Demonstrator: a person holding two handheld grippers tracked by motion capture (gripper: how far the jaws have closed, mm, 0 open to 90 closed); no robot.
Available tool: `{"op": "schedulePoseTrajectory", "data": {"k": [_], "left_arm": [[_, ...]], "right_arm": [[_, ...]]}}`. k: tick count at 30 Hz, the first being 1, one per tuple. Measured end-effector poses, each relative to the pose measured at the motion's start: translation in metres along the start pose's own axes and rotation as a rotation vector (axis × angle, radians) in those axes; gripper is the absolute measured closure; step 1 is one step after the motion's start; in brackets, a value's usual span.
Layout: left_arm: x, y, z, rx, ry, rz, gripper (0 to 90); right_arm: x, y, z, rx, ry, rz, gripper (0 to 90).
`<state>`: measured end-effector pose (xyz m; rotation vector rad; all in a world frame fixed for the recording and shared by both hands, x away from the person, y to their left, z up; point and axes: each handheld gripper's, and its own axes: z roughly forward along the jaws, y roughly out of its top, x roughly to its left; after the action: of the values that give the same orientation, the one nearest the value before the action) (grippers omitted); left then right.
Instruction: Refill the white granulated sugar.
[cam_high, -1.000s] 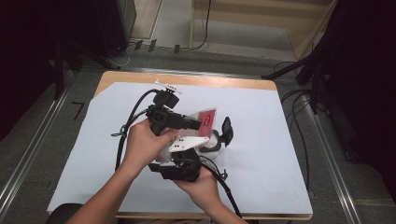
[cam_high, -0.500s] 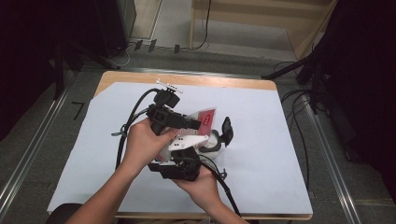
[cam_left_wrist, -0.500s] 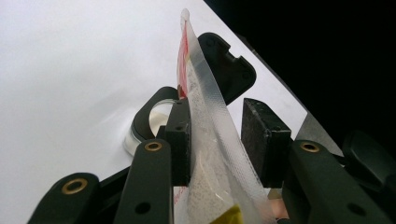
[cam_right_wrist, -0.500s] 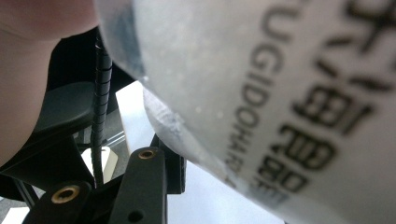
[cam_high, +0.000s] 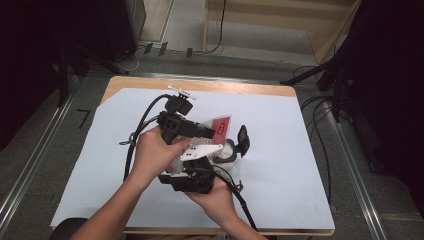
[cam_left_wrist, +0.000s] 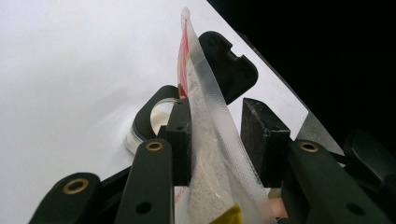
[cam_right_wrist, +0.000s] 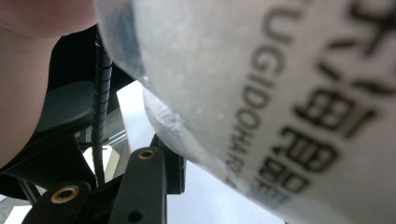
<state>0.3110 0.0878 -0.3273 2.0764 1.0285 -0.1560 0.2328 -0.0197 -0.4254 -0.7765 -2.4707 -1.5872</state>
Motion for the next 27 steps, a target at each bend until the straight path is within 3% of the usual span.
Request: {"op": "schedulePoseTrajectory", "data": {"k": [22, 27], "left_arm": [[0.0021, 0.0035, -0.0023, 0.003, -0.01, -0.002, 67.6], [0.0018, 0.0076, 0.0004, 0.03, -0.009, -0.005, 67.4]], "right_arm": [[0.0017, 0.0032, -0.001, -0.003, -0.001, -0.002, 63.6], [-0.0001, 0.0029, -0.0015, -0.009, -0.002, 0.0, 63.5]]}}
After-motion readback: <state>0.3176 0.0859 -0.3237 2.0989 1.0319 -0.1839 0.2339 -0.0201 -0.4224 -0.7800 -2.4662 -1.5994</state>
